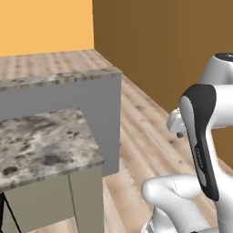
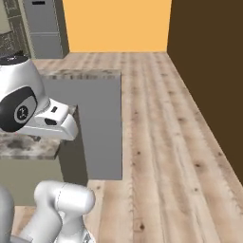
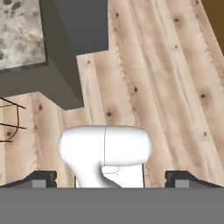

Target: Pick up the bowls from the cabinet and place each bowl in front of a stool on the dining counter.

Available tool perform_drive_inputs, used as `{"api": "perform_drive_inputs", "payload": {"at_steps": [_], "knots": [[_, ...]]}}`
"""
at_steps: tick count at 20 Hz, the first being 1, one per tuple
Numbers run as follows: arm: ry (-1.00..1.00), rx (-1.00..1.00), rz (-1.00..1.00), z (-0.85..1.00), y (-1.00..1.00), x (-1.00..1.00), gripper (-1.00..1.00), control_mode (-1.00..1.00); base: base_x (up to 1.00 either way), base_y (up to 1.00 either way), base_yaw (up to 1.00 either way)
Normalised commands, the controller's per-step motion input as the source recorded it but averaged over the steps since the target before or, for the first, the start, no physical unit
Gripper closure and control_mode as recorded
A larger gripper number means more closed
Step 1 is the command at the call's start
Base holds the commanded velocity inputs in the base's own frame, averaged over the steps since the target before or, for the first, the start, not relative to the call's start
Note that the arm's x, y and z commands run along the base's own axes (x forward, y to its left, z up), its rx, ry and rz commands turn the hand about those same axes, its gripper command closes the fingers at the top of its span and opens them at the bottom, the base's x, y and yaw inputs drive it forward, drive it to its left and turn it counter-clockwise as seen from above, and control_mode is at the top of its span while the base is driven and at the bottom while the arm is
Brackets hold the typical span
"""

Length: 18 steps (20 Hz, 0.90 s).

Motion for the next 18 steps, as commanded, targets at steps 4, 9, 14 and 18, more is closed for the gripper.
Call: {"api": "perform_drive_inputs", "payload": {"at_steps": [4, 9, 14, 18], "knots": [[0.00, 0.00, 0.00, 0.00, 0.00, 0.00, -1.00, 1.00, 0.05, -1.00, 0.01], [0.00, 0.00, 0.00, 0.00, 0.00, 0.00, -1.00, 1.00, 0.19, -1.00, 0.03], [0.00, 0.00, 0.00, 0.00, 0.00, 0.00, -1.00, 1.00, 0.83, -1.00, 0.17], [0.00, 0.00, 0.00, 0.00, 0.00, 0.00, -1.00, 1.00, 0.94, -0.87, 0.34]]}}
